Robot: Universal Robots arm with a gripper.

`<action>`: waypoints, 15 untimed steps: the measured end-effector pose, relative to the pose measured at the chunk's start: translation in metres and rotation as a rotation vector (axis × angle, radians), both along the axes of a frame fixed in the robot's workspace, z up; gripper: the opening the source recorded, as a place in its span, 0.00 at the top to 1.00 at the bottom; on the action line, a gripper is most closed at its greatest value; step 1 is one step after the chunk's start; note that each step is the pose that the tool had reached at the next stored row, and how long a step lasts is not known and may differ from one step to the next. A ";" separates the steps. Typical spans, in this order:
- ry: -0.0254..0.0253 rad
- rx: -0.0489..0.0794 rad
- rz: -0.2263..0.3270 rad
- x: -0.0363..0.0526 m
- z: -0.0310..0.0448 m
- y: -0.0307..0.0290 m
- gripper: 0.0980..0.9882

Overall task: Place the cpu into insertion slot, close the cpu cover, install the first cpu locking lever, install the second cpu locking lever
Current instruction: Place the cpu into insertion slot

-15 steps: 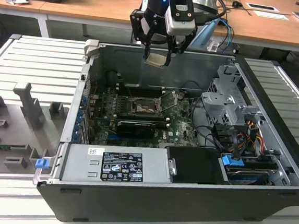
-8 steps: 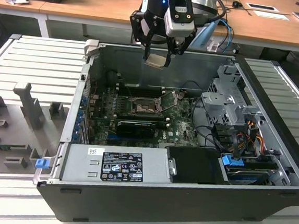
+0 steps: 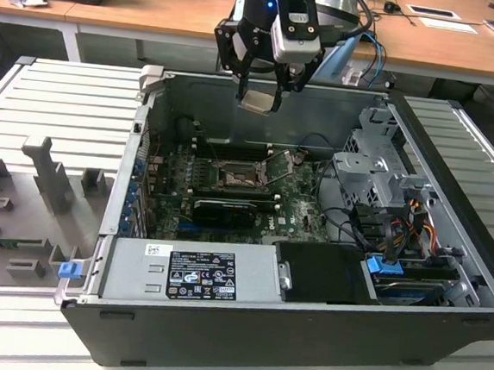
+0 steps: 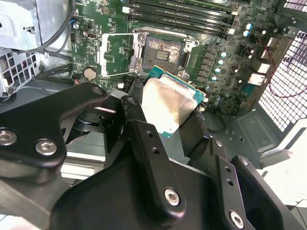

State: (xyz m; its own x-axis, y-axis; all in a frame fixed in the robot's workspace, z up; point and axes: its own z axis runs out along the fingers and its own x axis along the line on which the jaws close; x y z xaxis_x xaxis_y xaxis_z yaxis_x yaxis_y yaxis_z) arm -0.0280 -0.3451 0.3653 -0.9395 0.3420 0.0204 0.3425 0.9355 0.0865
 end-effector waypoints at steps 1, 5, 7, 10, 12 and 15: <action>0.0002 0.000 0.000 0.0000 -0.0002 0.0000 0.50; 0.0006 0.000 -0.001 0.0000 -0.0010 0.0000 0.50; 0.0007 0.000 -0.001 0.0000 -0.0014 0.0000 0.50; 0.0011 0.000 -0.002 0.0000 -0.0021 0.0000 0.50; 0.0023 0.000 -0.003 0.0000 -0.0024 0.0000 0.50; 0.0025 0.000 -0.003 0.0000 -0.0025 0.0000 0.50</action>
